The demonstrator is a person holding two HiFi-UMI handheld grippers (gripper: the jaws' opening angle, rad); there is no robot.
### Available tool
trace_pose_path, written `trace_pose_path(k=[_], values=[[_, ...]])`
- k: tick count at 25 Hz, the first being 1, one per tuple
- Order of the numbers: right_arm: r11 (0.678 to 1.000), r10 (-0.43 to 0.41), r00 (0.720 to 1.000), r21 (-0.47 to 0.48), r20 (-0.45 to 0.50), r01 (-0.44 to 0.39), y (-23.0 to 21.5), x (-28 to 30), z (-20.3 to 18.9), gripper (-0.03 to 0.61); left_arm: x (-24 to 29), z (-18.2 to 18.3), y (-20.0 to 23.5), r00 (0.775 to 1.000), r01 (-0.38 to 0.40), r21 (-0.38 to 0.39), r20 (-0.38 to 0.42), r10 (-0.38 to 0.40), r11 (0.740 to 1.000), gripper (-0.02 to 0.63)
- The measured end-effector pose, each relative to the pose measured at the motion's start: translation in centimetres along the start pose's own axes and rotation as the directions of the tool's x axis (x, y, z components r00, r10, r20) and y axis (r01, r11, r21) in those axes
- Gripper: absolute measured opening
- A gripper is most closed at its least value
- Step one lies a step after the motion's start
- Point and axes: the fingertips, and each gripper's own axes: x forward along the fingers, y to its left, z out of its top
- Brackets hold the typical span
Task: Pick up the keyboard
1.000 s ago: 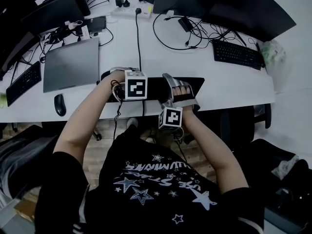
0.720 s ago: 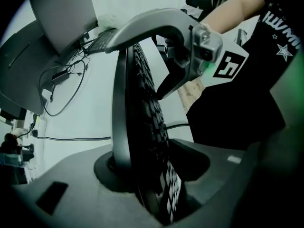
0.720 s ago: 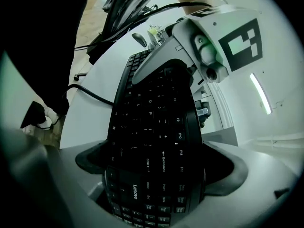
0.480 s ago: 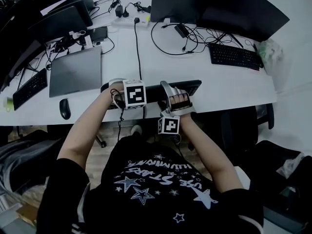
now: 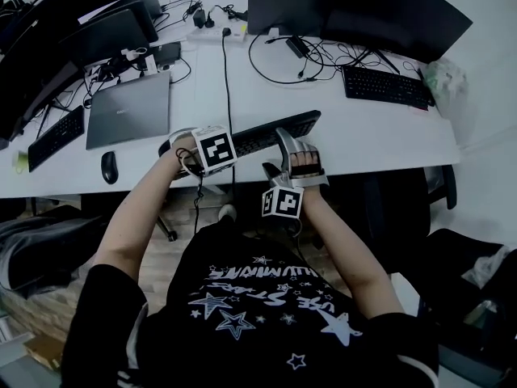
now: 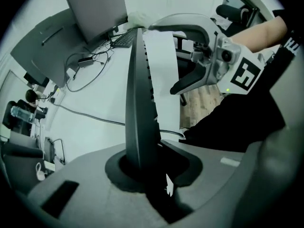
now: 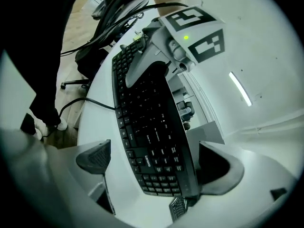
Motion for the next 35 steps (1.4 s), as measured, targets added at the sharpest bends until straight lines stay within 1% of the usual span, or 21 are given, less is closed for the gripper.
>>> trace_pose_path(k=[2, 4, 6, 8, 9, 10, 12, 14, 16, 17, 19, 22, 25, 27, 30, 35], values=[[0.999, -0.020, 1.000, 0.048, -0.003, 0.020, -0.6, -1.2, -0.3, 0.575, -0.8, 0.3, -0.4, 0.998, -0.036, -0.042, 0.044, 0.037, 0.998, 0.092], [0.994, -0.042, 0.999, 0.102, -0.003, 0.042, -1.3, -2.4, -0.7, 0.575, -1.8, 1.2, -0.9, 0.990, -0.077, -0.089, 0.111, 0.086, 0.993, 0.092], [0.984, -0.063, 0.998, 0.166, 0.007, 0.061, -2.0, -3.7, -0.9, 0.575, -2.8, 1.9, -1.6, 0.976, -0.117, -0.155, 0.163, 0.142, 0.981, 0.092], [0.966, -0.079, 0.997, 0.248, 0.014, 0.073, -2.7, -4.9, -1.3, 0.575, -3.8, 2.4, -2.4, 0.957, -0.150, -0.233, 0.210, 0.200, 0.961, 0.091], [0.954, -0.087, 0.996, 0.291, 0.014, 0.079, -3.1, -5.4, -1.5, 0.575, -4.5, 2.7, -2.8, 0.944, -0.161, -0.268, 0.240, 0.227, 0.950, 0.091], [0.939, -0.095, 0.995, 0.334, 0.014, 0.085, -3.4, -6.0, -1.8, 0.575, -5.0, 3.0, -3.4, 0.933, -0.153, -0.304, 0.269, 0.239, 0.940, 0.091], [0.902, -0.115, 0.993, 0.421, 0.018, 0.097, -4.0, -7.0, -2.2, 0.574, -5.4, 3.3, -5.3, 0.917, -0.106, -0.376, 0.321, 0.237, 0.921, 0.091], [0.859, -0.124, 0.992, 0.503, 0.022, 0.096, -4.4, -7.9, -2.5, 0.574, -5.8, 3.4, -6.5, 0.898, -0.083, -0.428, 0.360, 0.254, 0.900, 0.091], [0.805, -0.125, 0.992, 0.586, 0.022, 0.088, -4.7, -8.9, -2.8, 0.562, -6.2, 3.5, -7.5, 0.877, -0.066, -0.464, 0.395, 0.274, 0.883, 0.091], [0.777, -0.130, 0.991, 0.624, 0.019, 0.090, -4.8, -9.5, -2.9, 0.529, -6.5, 3.5, -7.9, 0.867, -0.056, -0.479, 0.412, 0.281, 0.876, 0.091], [0.731, -0.151, 0.989, 0.675, 0.011, 0.104, -5.1, -10.8, -3.1, 0.395, -7.0, 3.5, -8.7, 0.848, -0.039, -0.499, 0.441, 0.293, 0.866, 0.091], [0.698, -0.168, 0.986, 0.706, -0.004, 0.121, -5.2, -12.5, -3.3, 0.252, -7.7, 3.8, -9.3, 0.817, -0.035, -0.516, 0.479, 0.322, 0.856, 0.091], [0.661, -0.176, 0.984, 0.737, -0.034, 0.144, -5.1, -13.8, -3.3, 0.105, -8.5, 4.0, -10.0, 0.770, -0.028, -0.527, 0.531, 0.354, 0.850, 0.091], [0.639, -0.183, 0.982, 0.752, -0.058, 0.163, -4.9, -14.5, -2.8, 0.009, -8.9, 3.6, -10.6, 0.744, -0.011, -0.533, 0.561, 0.363, 0.846, 0.091], [0.620, -0.178, 0.979, 0.762, -0.097, 0.189, -4.4, -15.4, -1.3, 0.008, -9.5, 2.2, -11.5, 0.721, 0.013, -0.533, 0.592, 0.362, 0.846, 0.091], [0.571, -0.194, 0.969, 0.785, -0.155, 0.240, -3.7, -17.9, 1.8, 0.008, -11.0, -1.3, -13.6, 0.680, 0.032, -0.515, 0.639, 0.359, 0.856, 0.091]])
